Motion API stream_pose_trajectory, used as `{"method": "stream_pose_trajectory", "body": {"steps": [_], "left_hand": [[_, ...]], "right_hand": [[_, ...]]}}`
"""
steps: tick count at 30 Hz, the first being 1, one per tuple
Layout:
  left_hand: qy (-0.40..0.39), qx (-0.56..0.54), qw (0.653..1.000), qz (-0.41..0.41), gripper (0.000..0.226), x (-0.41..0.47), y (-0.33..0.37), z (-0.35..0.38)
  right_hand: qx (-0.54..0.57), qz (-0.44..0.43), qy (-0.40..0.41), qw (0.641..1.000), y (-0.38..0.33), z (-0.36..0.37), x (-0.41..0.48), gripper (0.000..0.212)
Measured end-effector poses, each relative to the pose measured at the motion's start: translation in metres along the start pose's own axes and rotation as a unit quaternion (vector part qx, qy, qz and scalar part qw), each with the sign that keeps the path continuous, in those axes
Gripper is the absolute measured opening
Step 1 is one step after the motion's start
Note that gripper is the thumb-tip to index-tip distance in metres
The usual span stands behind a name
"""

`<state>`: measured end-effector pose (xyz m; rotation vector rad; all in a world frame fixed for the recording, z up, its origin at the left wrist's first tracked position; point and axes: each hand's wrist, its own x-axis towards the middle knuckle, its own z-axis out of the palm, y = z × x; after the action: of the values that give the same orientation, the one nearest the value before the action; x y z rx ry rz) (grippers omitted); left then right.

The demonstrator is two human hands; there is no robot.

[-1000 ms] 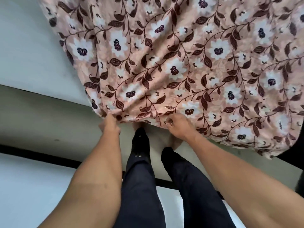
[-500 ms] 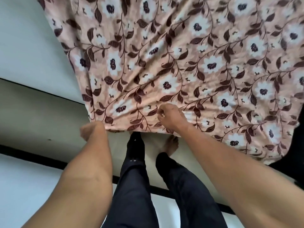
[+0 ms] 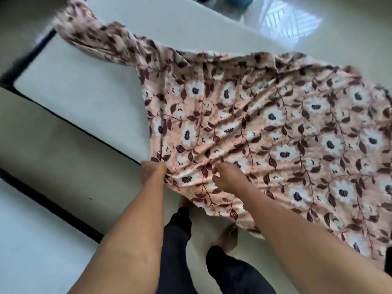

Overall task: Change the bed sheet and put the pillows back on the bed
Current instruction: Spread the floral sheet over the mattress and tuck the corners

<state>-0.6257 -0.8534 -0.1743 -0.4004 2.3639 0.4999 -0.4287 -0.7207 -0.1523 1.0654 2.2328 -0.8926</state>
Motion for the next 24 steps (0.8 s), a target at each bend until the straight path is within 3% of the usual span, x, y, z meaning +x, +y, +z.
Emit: {"method": "stream_pose_trajectory", "body": {"steps": [6,8,12,16,20,24], "left_hand": [[-0.039,0.014,0.999,0.032,0.024,0.059,0.036,-0.029],[-0.055,0.008,0.998,0.042,0.034,0.100,0.058,-0.021],[-0.087,-0.072,0.993,0.022,0.055,0.182,0.105,0.002],[-0.137,-0.196,0.971,0.003,0.039,0.242,0.160,0.012],[-0.296,-0.316,0.901,-0.020,0.027,0.271,0.222,0.004],[-0.402,-0.498,0.768,-0.024,0.015,0.288,0.274,-0.033]], "right_hand": [[0.010,-0.041,0.021,0.999,-0.069,-0.028,0.067,0.024],[0.029,-0.039,0.022,0.999,-0.088,-0.030,0.112,0.027],[0.085,0.007,0.039,0.996,-0.115,-0.036,0.209,0.028],[0.143,0.055,0.091,0.984,-0.141,-0.051,0.285,0.034],[0.163,0.070,0.113,0.978,-0.160,-0.072,0.328,0.036],[0.155,0.062,0.146,0.975,-0.176,-0.104,0.353,0.031]]}}
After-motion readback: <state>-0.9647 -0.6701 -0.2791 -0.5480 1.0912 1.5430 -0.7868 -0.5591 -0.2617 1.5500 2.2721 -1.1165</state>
